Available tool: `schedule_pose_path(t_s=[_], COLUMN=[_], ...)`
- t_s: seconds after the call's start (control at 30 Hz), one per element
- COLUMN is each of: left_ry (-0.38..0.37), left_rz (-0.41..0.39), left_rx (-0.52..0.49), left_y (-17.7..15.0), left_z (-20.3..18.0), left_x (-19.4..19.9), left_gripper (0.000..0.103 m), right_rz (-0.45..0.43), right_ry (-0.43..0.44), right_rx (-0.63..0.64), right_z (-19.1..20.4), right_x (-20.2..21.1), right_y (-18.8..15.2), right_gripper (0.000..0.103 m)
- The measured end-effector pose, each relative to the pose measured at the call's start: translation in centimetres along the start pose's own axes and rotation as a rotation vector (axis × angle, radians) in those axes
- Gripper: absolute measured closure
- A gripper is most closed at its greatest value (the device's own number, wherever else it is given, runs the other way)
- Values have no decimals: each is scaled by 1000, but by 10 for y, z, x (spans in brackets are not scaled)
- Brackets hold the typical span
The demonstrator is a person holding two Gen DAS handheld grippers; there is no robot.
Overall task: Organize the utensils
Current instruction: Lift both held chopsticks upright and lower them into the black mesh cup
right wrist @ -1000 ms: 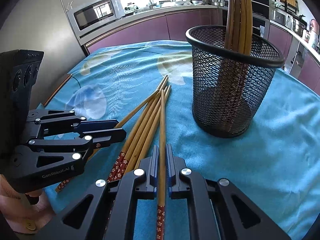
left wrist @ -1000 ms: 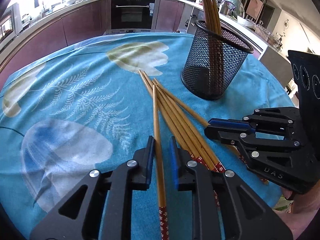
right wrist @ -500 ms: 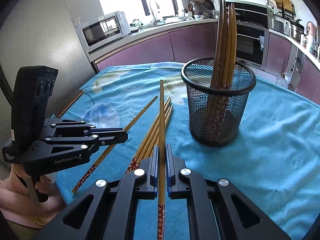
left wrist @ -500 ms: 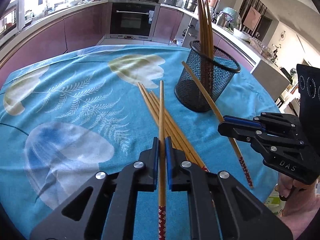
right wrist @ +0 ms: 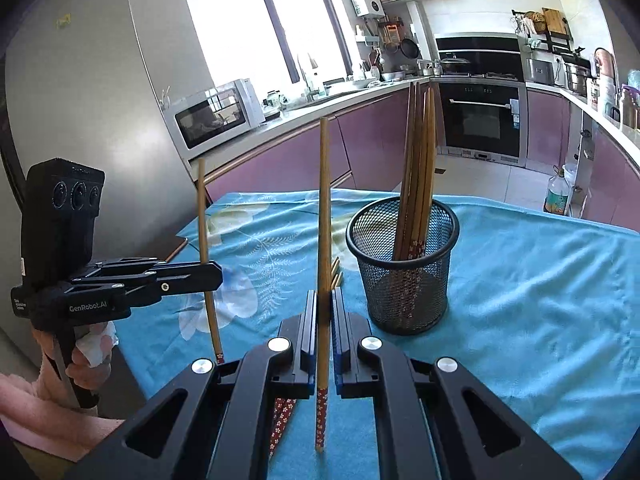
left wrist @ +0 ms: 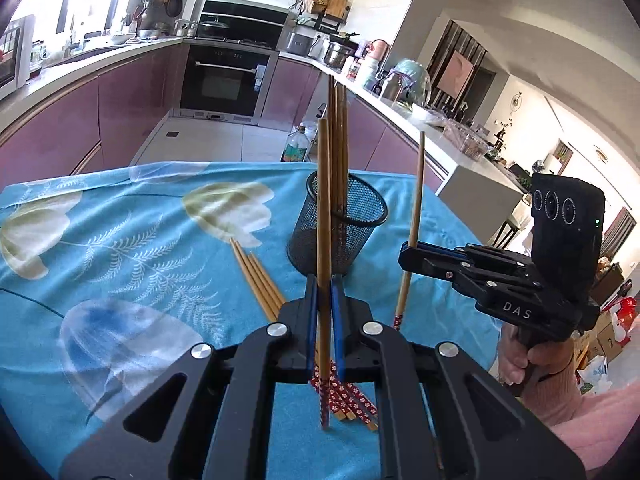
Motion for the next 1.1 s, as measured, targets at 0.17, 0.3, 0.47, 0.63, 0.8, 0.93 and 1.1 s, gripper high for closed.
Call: schedule_pose_path(t_s=[0.17,0.3,0.47,0.63,0.8,0.93,1.1], left_ry=[-17,-17,-8,3,26,40,44], left_rz=[-51,-82,-116,-153,-204,-233,-245], left_rx=[-6,-6,-18,-41,-75,-97,-116], left_y=[15,27,46,72,107,131,151], left_z=[-2,-1,0,-1,-1,-1,0], left_x=[15,21,22,20,21,20,11], left_gripper=[96,96,96,96,96,96,96], right_rz=[-44,-76,-116,-165,-218,-242,-257], right_ry=[11,9,-4,-14,-20,-16,-26], right_rx=[-8,-2,14,37,53,49,35], right_z=[-2,-2,0,2,2,0,-6], right_x=[12,20,29,40,50,50,41], right_y=[13,25,38,59,88,108,121], right_gripper=[97,97,97,97,97,97,97])
Point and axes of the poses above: each gripper's, at about its wrist camera, not at the fingertips, and x roughly against the way its jaws point, z to its left, y to its top, the point moved 8 cm from there along -x, roughly the way its jaws point, and after that the axes turned 15 degrees about -x, right-handed, at the moved point
